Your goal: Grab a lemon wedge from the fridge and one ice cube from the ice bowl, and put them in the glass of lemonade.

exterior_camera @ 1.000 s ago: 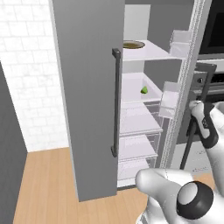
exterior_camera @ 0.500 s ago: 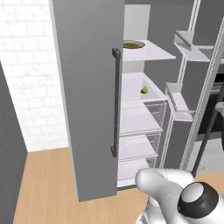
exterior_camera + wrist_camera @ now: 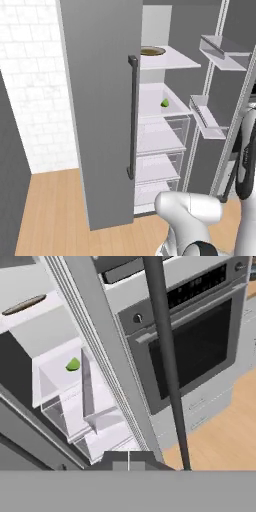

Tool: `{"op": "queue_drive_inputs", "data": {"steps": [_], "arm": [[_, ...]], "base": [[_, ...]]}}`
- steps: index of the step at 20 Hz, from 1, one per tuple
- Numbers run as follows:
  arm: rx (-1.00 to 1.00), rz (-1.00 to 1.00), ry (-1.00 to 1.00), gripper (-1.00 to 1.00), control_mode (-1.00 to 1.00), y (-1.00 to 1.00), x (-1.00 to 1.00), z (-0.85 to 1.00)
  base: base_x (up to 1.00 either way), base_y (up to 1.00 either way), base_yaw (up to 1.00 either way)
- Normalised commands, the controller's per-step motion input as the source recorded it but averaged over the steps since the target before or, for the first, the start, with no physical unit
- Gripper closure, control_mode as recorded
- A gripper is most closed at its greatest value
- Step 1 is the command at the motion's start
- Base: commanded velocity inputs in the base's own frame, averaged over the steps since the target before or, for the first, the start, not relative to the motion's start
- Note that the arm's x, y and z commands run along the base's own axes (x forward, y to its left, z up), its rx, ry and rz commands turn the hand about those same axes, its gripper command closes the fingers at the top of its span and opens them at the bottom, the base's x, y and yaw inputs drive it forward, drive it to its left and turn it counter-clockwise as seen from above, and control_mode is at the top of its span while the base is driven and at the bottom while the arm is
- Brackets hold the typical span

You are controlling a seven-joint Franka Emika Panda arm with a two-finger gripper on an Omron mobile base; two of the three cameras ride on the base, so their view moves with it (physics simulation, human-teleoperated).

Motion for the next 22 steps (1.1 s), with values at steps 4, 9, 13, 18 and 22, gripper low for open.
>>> {"op": "queue_drive_inputs", "data": {"steps": [4,9,13,18,22], "arm": [[-0.32,-0.15,0.24,1.00,-1.00,1.00,0.22,0.29],[-0.32,-0.28,0.29,1.00,-1.00,1.00,0.51,0.05],[-0.35,-0.27,0.32,1.00,-1.00,0.82,0.80,0.00],[-0.35,-0.27,0.34,-1.00,-1.00,0.26,0.95,0.00],[-0.30,-0.18,0.33,-1.00,-1.00,-0.34,1.00,-0.06]], "base": [[0.00,0.00,0.00],[0.00,0.00,0.00],[0.00,0.00,0.00],[0.00,0.00,0.00],[0.00,0.00,0.00]]}}
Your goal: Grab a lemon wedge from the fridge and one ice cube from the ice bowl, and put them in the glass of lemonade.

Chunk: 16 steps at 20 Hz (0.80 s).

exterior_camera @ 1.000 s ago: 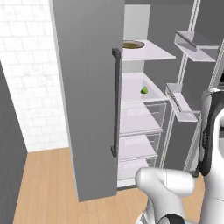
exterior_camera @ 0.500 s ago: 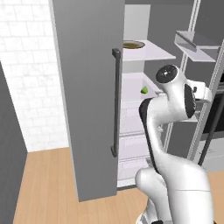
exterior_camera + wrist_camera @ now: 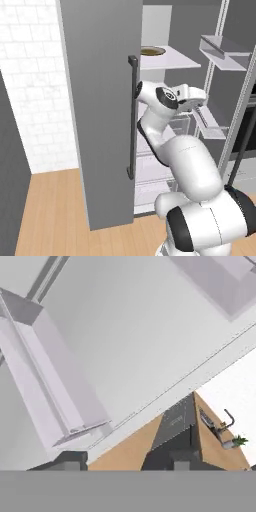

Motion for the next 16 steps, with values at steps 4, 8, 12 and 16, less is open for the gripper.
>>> {"op": "queue_drive_inputs", "data": {"steps": [4,8,12,16], "arm": [[-0.13,-0.12,0.29,-1.00,-1.00,-0.87,0.75,-0.14],[0.00,-0.09,0.17,-1.00,-1.00,-1.00,0.05,-0.07],[0.00,-0.07,0.10,-1.00,-1.00,-1.00,0.00,-0.10],[0.00,0.00,0.05,-1.00,-1.00,-0.99,0.10,-0.01]], "base": [[0.00,0.00,0.00],[0.00,0.00,0.00],[0.00,0.00,0.00],[0.00,0.00,0.00]]}}
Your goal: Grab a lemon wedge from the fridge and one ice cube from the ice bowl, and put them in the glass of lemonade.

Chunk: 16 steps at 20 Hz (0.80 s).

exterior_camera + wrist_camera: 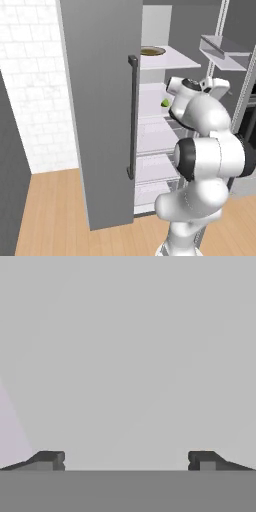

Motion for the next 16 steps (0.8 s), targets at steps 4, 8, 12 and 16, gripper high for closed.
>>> {"op": "queue_drive_inputs", "data": {"steps": [4,8,12,16], "arm": [[0.00,0.00,0.02,-1.00,-1.00,-0.95,0.08,0.00],[0.03,0.00,0.00,-1.00,-1.00,-1.00,0.00,0.00],[0.04,0.00,0.00,-1.00,-1.00,-0.38,-0.14,0.06],[0.00,0.10,0.00,-1.00,-1.00,0.86,-0.31,0.02]], "base": [[0.00,0.00,0.00],[0.00,0.00,0.00],[0.00,0.00,0.00],[0.00,0.00,0.00]]}}
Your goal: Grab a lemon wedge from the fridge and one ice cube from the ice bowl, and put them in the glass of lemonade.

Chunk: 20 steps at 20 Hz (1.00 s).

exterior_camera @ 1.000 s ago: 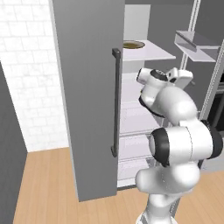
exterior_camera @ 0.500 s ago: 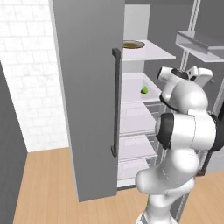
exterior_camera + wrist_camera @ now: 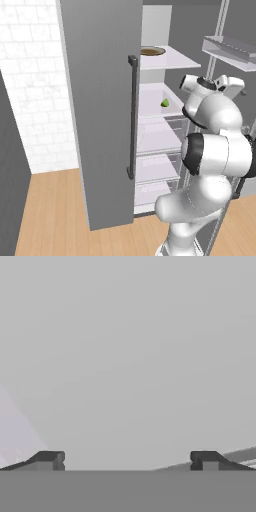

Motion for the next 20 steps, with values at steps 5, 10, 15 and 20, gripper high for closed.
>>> {"op": "queue_drive_inputs", "data": {"steps": [5,10,15,20], "arm": [[0.14,0.30,0.00,-1.00,-1.00,1.00,-0.06,-0.04],[0.53,0.50,-0.03,-1.00,-1.00,0.81,0.04,-0.14],[0.65,0.55,-0.06,-1.00,-1.00,0.59,0.04,-0.22],[0.60,0.51,-0.01,-1.00,-1.00,0.71,0.12,-0.11]], "base": [[0.00,0.00,0.00],[0.00,0.00,0.00],[0.00,0.00,0.00],[0.00,0.00,0.00]]}}
